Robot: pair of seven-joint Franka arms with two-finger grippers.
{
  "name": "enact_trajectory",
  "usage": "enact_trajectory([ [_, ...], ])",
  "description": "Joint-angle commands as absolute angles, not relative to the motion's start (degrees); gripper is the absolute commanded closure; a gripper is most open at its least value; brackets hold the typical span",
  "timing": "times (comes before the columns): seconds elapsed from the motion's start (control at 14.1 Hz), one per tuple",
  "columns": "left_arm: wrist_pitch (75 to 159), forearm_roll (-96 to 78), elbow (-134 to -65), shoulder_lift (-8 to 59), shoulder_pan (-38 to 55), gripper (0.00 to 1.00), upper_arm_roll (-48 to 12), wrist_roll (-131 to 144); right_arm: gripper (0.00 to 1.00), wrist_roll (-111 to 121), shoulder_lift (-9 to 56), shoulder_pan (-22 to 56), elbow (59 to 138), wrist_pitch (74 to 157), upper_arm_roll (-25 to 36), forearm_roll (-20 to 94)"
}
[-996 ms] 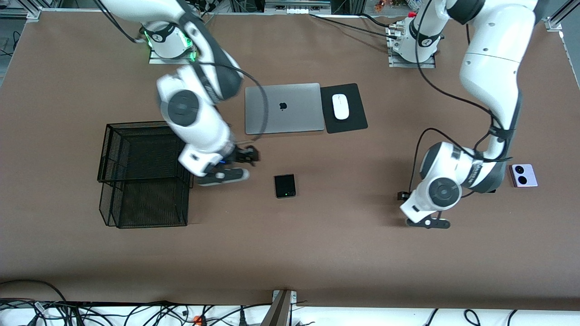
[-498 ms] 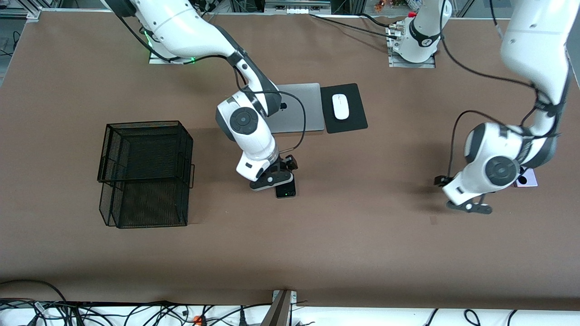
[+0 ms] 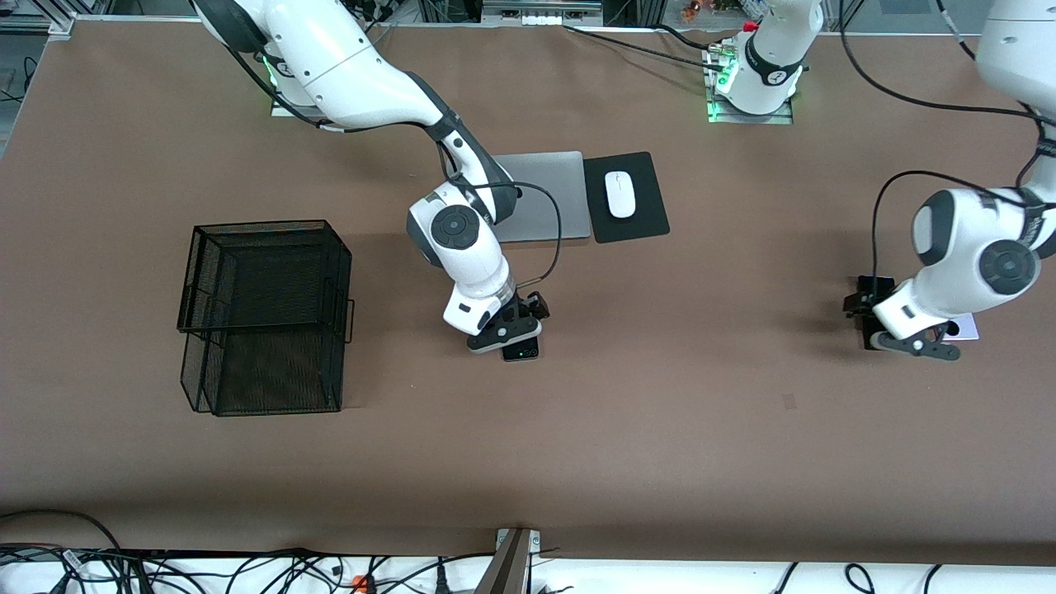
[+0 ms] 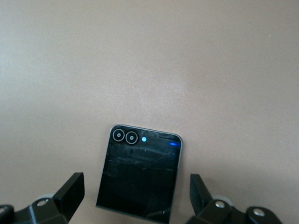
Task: Place phones with both arms
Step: 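Grasp the flip phone with the right gripper while the left grasps the tall phone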
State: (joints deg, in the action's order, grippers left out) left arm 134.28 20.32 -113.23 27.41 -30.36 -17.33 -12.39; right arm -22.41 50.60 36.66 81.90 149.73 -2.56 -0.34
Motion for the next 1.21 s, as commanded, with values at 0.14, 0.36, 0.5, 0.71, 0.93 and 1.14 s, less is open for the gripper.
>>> enact_trajectory([
  [0.14,141.22,20.74,-117.23,28.30,-38.13,0.00,-19.78,-15.38,0.00,-23.20,51.85,37.35,80.07,150.38,-1.85,-1.32],
  [0.36,143.52,20.30,-117.86,29.79,-39.11,0.00,-20.21,-11.70,0.00,-23.20,54.04,37.53,77.09,150.38,-1.85,-1.32],
  [0.5,144.58,20.22,-117.95,30.32,-39.29,0.00,-20.21,-10.99,0.00,-23.20,55.28,37.62,75.68,150.38,-1.85,-1.32],
  [0.71,144.75,20.21,-117.77,30.76,-39.37,0.00,-20.21,-9.49,0.00,-23.20,55.63,37.97,75.50,150.38,-1.41,-1.41],
  [0.93,146.51,20.21,-117.42,31.81,-40.96,0.00,-20.13,-9.49,0.00,-23.12,55.63,37.97,75.50,150.38,-1.41,-1.41],
  [1.14,148.62,20.21,-117.33,33.39,-41.04,0.00,-20.13,-7.66,0.00,-23.12,55.90,37.97,75.50,150.38,-1.32,-1.41],
])
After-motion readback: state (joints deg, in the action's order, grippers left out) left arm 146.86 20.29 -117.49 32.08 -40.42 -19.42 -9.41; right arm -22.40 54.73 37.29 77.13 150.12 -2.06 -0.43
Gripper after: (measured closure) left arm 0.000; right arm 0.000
